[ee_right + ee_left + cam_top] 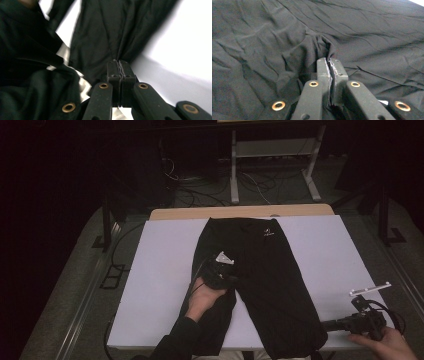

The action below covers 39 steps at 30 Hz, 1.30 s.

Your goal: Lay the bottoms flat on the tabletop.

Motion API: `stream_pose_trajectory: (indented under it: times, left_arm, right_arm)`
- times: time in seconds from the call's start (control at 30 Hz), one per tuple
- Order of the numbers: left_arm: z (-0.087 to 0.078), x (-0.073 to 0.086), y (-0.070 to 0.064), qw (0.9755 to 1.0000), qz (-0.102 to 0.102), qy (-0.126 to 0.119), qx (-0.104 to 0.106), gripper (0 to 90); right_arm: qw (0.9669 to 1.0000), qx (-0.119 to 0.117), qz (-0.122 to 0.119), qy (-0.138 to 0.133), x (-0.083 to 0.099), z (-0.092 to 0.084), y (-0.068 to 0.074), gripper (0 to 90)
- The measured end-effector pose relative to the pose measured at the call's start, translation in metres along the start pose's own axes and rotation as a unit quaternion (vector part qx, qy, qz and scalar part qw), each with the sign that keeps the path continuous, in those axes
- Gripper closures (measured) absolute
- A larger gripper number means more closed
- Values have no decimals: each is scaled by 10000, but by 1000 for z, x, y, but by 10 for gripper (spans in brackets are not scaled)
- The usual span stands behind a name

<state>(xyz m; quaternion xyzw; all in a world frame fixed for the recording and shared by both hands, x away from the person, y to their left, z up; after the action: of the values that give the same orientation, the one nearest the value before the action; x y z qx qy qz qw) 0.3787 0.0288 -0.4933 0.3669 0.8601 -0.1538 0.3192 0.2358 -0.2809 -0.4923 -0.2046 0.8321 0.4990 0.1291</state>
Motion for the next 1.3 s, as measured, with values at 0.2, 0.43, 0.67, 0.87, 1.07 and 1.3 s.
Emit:
stream_pose_trajectory:
  times: [0.2,0.43,0.67,0.87,1.07,1.3]
  left_arm:
    - [2,-1,0,10000,-66,-38,16,861]
    - [2,-2,1,9999,-96,-61,45,851]
    - [-3,-3,3,9998,-127,-113,83,823]
    - [-11,-6,5,9991,-235,-262,231,716]
    - [-24,-10,11,9974,-423,-491,300,517]
    - [-44,-9,19,9944,-641,-757,365,323]
  right_arm:
    - [9992,-317,12,-234,-7,-1,7,872]
    - [9995,88,-191,-222,-19,8,9,845]
    - [9950,890,-403,-227,-20,1,5,728]
    - [9903,968,-865,-501,-30,5,21,504]
    - [9857,844,-1298,-671,-48,17,46,239]
    - [9810,774,-1615,-742,-64,47,61,0]
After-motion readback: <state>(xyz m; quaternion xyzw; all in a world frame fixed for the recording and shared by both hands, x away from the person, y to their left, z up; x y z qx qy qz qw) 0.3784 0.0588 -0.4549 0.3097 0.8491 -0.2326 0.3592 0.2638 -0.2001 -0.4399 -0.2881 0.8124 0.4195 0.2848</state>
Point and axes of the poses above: each handheld gripper's, and its own axes: z roughly forward along the jaws, x roughly out of its underside, y roughly to its left, the point moved 7 cm from there along z, roughly forward along the jaws, and after that the axes turned 10 degrees about -x, right-handed, at the moved point
